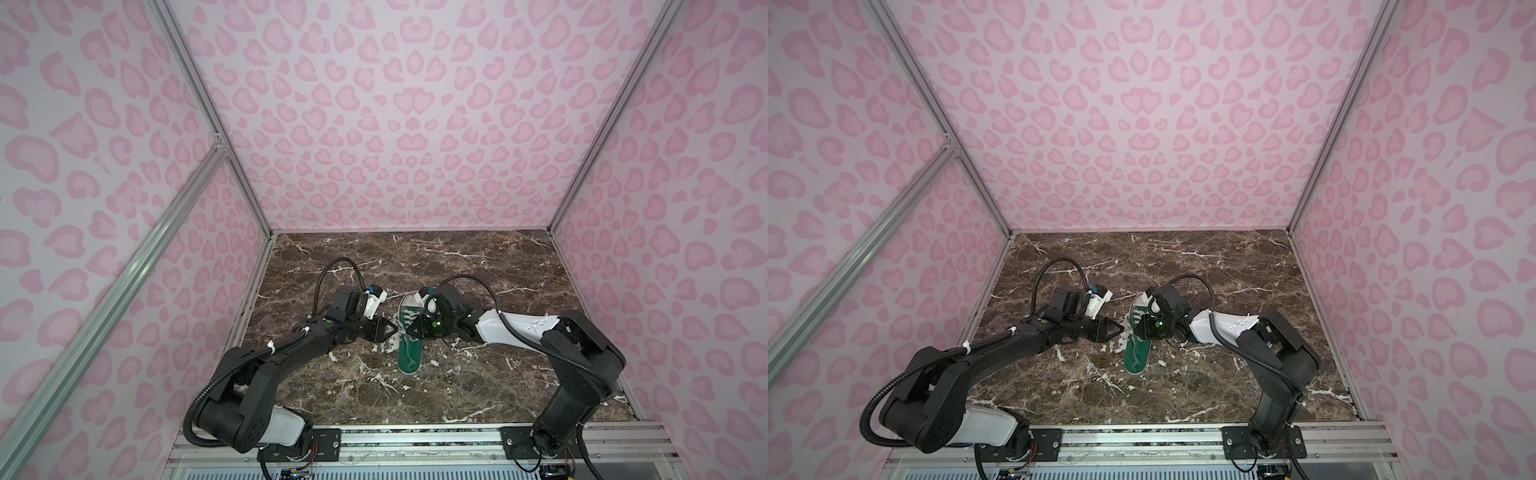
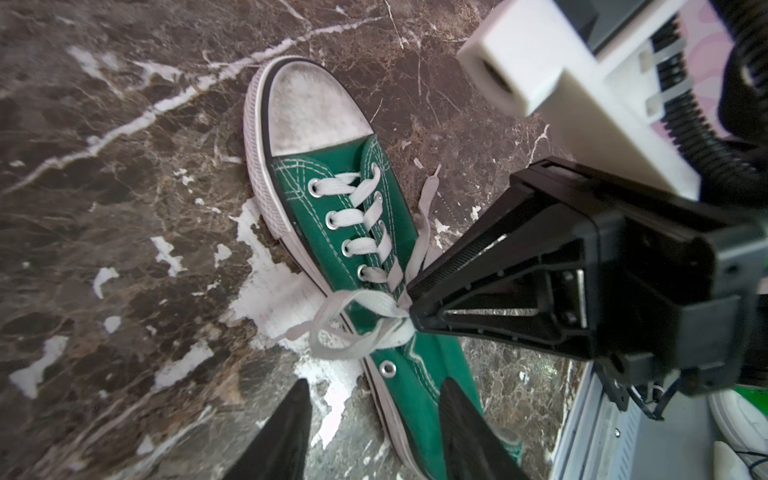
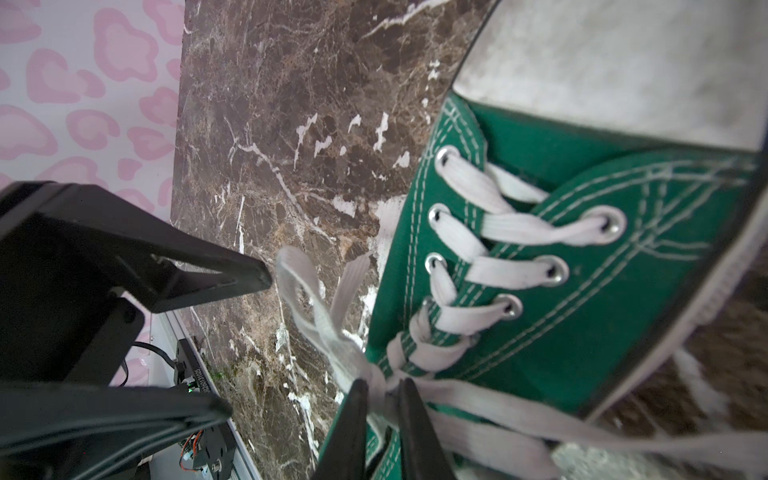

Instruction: Tie the shoes

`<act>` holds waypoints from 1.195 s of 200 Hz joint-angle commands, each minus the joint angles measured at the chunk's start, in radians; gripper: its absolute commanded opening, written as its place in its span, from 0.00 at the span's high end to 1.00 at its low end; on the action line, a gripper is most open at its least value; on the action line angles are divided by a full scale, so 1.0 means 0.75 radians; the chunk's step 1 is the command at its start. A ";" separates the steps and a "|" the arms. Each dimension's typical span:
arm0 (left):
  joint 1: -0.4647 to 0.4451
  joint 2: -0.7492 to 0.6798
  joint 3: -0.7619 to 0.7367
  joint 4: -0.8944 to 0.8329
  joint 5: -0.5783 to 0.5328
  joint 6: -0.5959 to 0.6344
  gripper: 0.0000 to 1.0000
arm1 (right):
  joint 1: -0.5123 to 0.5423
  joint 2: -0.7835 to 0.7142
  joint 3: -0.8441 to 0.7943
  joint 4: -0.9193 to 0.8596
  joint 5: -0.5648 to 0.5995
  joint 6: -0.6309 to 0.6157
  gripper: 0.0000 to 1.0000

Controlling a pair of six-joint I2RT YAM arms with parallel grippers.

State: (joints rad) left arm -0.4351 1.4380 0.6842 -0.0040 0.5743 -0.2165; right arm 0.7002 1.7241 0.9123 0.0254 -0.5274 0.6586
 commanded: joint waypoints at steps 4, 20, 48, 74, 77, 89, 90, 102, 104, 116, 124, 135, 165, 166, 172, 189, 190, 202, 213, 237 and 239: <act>0.003 0.052 0.002 0.128 0.079 -0.063 0.48 | 0.001 0.006 -0.010 -0.016 -0.002 -0.019 0.83; 0.007 0.095 -0.002 0.194 0.101 -0.092 0.49 | 0.003 0.006 -0.010 -0.016 -0.004 -0.019 0.83; 0.007 0.166 0.044 0.185 0.131 -0.084 0.54 | 0.000 0.007 -0.010 -0.016 -0.005 -0.019 0.83; 0.007 0.193 0.028 0.235 0.149 -0.100 0.62 | 0.000 0.011 -0.006 -0.023 -0.004 -0.021 0.83; 0.006 0.197 0.028 0.237 0.152 -0.100 0.62 | 0.001 0.011 -0.005 -0.024 -0.004 -0.020 0.83; 0.006 0.201 0.021 0.242 0.155 -0.104 0.72 | 0.001 0.013 -0.002 -0.024 -0.005 -0.020 0.83; 0.007 0.200 0.022 0.242 0.155 -0.103 0.73 | 0.002 0.014 -0.003 -0.024 -0.005 -0.020 0.83; 0.007 0.194 0.015 0.241 0.144 -0.097 0.81 | 0.002 0.016 -0.001 -0.024 -0.006 -0.021 0.83; 0.007 0.193 0.014 0.241 0.141 -0.096 0.82 | 0.002 0.016 -0.001 -0.024 -0.007 -0.021 0.83; 0.008 0.181 0.009 0.235 0.127 -0.092 0.88 | 0.001 0.022 0.001 -0.024 -0.008 -0.020 0.83; 0.009 0.173 0.012 0.225 0.117 -0.085 0.90 | 0.003 0.024 0.000 -0.021 -0.007 -0.018 0.83; 0.009 0.160 0.010 0.218 0.101 -0.081 0.93 | 0.001 0.023 0.001 -0.021 -0.007 -0.020 0.83; 0.014 0.134 0.012 0.177 0.054 -0.060 0.97 | 0.000 0.023 -0.001 -0.024 -0.004 -0.020 0.83; 0.014 0.133 0.012 0.174 0.052 -0.058 0.97 | 0.000 0.023 -0.001 -0.024 -0.003 -0.019 0.83; 0.015 0.128 0.015 0.154 0.039 -0.051 0.97 | 0.003 0.023 -0.003 -0.024 -0.003 -0.021 0.83; 0.014 0.113 0.038 0.073 -0.008 -0.008 0.97 | 0.002 0.023 -0.005 -0.023 0.002 -0.019 0.83; 0.014 0.111 0.039 0.068 -0.009 -0.006 0.97 | 0.001 0.023 -0.004 -0.023 0.002 -0.018 0.83; 0.015 0.092 0.049 0.029 -0.034 0.018 0.97 | 0.002 0.025 -0.002 -0.027 0.002 -0.021 0.83; 0.015 0.073 0.058 -0.010 -0.061 0.040 0.97 | 0.002 0.032 0.005 -0.033 -0.002 -0.021 0.83; 0.015 0.033 0.081 -0.100 -0.095 0.090 0.97 | 0.000 0.040 0.005 -0.044 0.009 -0.025 0.83; 0.015 0.030 0.081 -0.105 -0.096 0.092 0.97 | 0.001 0.039 0.005 -0.043 0.010 -0.025 0.83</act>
State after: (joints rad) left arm -0.4267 1.4933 0.7242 -0.0113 0.5678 -0.2054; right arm 0.7002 1.7420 0.9134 0.0330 -0.5358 0.6567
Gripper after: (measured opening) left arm 0.052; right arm 0.168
